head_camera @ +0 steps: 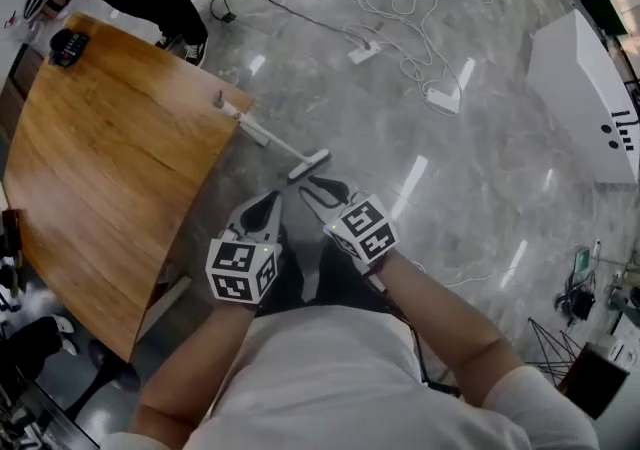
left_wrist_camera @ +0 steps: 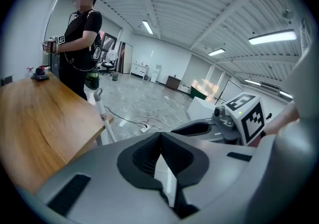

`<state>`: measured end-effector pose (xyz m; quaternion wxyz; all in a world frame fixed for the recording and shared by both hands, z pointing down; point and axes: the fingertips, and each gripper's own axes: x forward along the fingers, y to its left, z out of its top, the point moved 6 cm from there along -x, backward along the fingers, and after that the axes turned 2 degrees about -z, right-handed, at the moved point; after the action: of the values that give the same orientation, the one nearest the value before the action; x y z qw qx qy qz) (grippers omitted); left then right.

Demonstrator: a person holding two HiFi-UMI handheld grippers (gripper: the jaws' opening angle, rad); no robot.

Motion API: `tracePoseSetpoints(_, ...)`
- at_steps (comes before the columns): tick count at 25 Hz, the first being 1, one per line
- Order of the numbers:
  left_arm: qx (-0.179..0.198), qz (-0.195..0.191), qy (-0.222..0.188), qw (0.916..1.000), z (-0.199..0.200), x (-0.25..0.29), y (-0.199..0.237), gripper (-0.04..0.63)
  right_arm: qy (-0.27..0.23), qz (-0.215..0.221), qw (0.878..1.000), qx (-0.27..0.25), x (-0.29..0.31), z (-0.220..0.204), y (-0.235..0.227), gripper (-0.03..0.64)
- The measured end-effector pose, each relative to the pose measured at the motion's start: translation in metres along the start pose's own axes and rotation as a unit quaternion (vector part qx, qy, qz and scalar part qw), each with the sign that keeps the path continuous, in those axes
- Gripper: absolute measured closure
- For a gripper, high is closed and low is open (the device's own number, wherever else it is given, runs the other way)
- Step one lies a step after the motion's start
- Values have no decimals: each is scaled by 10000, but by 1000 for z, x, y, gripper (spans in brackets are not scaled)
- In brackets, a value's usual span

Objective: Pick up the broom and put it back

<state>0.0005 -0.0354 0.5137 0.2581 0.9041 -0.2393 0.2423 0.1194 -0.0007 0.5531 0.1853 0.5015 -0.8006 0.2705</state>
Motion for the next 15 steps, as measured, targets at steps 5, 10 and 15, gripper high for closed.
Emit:
tracePoseSetpoints(5, -256, 446, -42, 9987, -12, 7, 20, 591, 176, 546, 9972, -480, 67, -2, -30, 502)
tracePoseSetpoints(10, -520, 907, -104, 9945, -26, 1, 37, 591, 343, 827, 9922, -870, 136, -11, -50, 499)
tracePoseSetpoints(15, -786, 1234, -182, 9891, -38, -5, 63, 591, 678, 819, 9863, -1262, 213, -17, -63, 495)
